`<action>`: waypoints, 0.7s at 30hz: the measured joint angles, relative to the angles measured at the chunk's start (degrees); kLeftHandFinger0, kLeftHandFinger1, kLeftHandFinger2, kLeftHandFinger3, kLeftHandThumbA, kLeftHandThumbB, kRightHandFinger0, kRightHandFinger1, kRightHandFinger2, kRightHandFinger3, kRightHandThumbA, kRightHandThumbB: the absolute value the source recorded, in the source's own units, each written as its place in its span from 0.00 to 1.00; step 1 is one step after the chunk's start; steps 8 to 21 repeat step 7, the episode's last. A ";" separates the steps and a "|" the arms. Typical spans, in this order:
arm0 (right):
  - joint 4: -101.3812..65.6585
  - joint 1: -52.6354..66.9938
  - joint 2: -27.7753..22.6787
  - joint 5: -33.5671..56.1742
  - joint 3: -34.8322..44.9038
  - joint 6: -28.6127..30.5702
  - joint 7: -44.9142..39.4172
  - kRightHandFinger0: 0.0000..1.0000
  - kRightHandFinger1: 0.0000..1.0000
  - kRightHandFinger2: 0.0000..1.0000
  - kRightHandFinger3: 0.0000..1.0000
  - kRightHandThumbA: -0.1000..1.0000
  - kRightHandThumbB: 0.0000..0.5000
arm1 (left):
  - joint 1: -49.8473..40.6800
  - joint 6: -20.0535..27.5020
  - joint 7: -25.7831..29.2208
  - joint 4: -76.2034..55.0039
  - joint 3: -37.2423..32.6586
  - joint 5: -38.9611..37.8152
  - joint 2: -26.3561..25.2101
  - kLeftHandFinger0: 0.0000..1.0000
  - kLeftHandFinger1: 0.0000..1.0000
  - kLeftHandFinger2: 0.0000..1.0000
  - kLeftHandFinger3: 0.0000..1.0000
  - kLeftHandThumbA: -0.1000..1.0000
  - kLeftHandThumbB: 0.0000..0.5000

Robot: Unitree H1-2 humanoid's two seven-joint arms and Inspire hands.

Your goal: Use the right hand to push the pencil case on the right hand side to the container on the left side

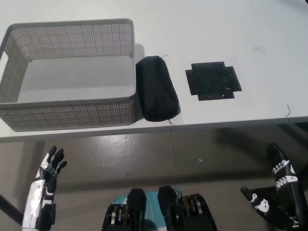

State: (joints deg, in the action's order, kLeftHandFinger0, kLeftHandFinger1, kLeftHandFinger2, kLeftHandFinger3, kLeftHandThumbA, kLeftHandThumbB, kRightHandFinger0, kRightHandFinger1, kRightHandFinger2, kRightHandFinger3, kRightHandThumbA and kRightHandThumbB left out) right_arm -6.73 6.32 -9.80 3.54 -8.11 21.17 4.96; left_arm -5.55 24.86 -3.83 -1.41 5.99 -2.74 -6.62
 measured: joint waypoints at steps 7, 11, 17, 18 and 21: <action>1.16 -0.63 1.14 0.82 0.56 -0.03 -1.57 1.00 1.00 1.00 1.00 1.00 0.69 | -0.06 0.04 -0.50 0.01 0.46 -0.76 -0.26 1.00 1.00 1.00 1.00 0.92 0.45; 1.16 -0.63 1.14 0.82 0.56 -0.03 -1.57 1.00 1.00 1.00 1.00 1.00 0.69 | -0.06 0.04 -0.50 0.01 0.46 -0.76 -0.26 1.00 1.00 1.00 1.00 0.92 0.45; 1.16 -0.63 1.14 0.82 0.56 -0.03 -1.57 1.00 1.00 1.00 1.00 1.00 0.69 | -0.06 0.04 -0.50 0.01 0.46 -0.76 -0.26 1.00 1.00 1.00 1.00 0.92 0.45; 1.16 -0.63 1.14 0.82 0.56 -0.03 -1.57 1.00 1.00 1.00 1.00 1.00 0.69 | -0.06 0.04 -0.50 0.01 0.46 -0.76 -0.26 1.00 1.00 1.00 1.00 0.92 0.45; 1.16 -0.63 1.14 0.82 0.56 -0.03 -1.57 1.00 1.00 1.00 1.00 1.00 0.69 | -0.06 0.04 -0.50 0.01 0.46 -0.76 -0.26 1.00 1.00 1.00 1.00 0.92 0.45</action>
